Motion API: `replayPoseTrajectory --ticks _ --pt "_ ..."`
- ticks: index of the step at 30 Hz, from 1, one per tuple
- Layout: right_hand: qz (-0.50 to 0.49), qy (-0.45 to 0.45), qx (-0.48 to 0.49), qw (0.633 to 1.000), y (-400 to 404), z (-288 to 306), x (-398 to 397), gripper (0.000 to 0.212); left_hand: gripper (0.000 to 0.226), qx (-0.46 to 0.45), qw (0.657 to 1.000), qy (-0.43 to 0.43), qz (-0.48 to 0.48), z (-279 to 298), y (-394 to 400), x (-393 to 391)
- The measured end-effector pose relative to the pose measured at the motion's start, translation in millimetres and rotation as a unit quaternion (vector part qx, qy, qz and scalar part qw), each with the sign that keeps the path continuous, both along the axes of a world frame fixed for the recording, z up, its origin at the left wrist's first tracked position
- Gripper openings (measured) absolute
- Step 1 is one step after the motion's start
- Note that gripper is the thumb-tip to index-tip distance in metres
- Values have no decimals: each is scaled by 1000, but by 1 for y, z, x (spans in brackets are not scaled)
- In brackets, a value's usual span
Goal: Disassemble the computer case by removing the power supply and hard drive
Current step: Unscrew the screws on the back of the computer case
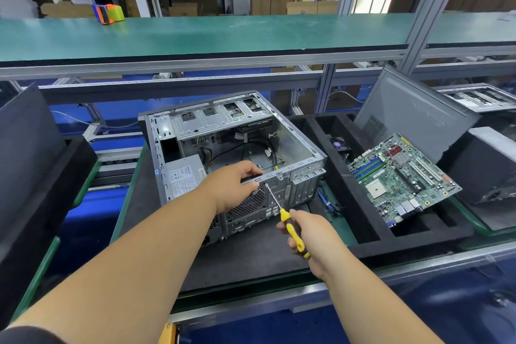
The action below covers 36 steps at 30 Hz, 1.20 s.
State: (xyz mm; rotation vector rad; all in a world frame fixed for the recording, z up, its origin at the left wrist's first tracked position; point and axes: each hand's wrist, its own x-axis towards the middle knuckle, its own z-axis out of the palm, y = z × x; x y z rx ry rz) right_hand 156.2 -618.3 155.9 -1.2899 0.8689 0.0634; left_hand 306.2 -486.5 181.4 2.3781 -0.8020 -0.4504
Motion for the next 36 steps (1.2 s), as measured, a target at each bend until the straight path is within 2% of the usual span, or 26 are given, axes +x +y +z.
replayPoseTrajectory --ticks 5,7,10,16,18,21,24,31,36 --pt "20 -40 -105 993 -3 -7 -5 26 25 -4 1000 7 -3 0 -1 1" --pt "22 -56 -118 991 -4 -7 -5 26 25 -4 1000 8 -4 0 -1 1" --pt "25 -52 -141 988 -3 -8 -2 32 25 0 1000 5 -4 0 -1 1" --pt "47 -14 -279 959 2 -3 1 33 25 0 1000 7 -6 1 -1 0" --pt "63 -2 -251 966 4 0 2 31 26 -6 1000 9 -5 1 -1 0" --pt "67 25 -131 989 7 5 2 29 26 -8 1000 10 -1 1 -1 -1" --pt "55 35 -59 996 8 7 3 37 26 -5 1000 6 0 0 -1 -1" --pt "55 -48 -127 989 1 0 -7 20 25 1 1000 0 -2 1 0 -2" --pt "44 -35 -148 987 2 -4 -7 23 25 0 1000 -3 0 2 0 -2"
